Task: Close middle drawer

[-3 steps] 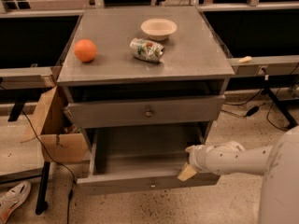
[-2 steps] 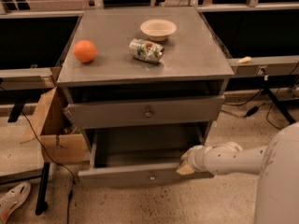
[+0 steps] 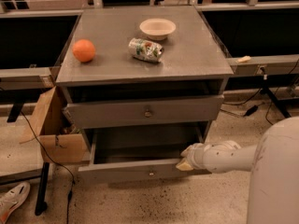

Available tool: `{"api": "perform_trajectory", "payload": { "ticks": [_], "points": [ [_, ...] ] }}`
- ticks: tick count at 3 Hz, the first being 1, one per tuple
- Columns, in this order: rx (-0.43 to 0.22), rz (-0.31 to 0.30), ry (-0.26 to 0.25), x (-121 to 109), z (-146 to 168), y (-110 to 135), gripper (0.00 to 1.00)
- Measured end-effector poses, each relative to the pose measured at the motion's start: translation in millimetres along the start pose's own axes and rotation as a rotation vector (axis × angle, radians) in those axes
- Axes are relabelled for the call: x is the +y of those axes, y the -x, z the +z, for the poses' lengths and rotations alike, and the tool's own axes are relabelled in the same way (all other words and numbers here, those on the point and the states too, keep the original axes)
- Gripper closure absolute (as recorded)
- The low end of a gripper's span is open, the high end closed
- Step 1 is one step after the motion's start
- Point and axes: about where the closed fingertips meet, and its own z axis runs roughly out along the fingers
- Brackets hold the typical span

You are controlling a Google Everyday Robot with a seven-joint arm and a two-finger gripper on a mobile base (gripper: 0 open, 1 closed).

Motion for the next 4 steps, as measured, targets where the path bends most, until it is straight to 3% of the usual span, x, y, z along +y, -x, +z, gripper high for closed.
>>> {"api": "perform_trajectory", "payload": {
  "ticks": [1,2,3,4],
  "points": [
    [-0.041,-0.016,-0.054,-33.3,24.8,34.7,0.00],
    [-0.041,-0.016,-0.054,-32.7,23.9,33.3,0.00],
    [-0.059,-0.040,-0.063,-38.1,33.2,52.1,0.26],
    [-0.063,-0.046,-0.065,-37.0,34.9,54.2,0.49]
  ]
}}
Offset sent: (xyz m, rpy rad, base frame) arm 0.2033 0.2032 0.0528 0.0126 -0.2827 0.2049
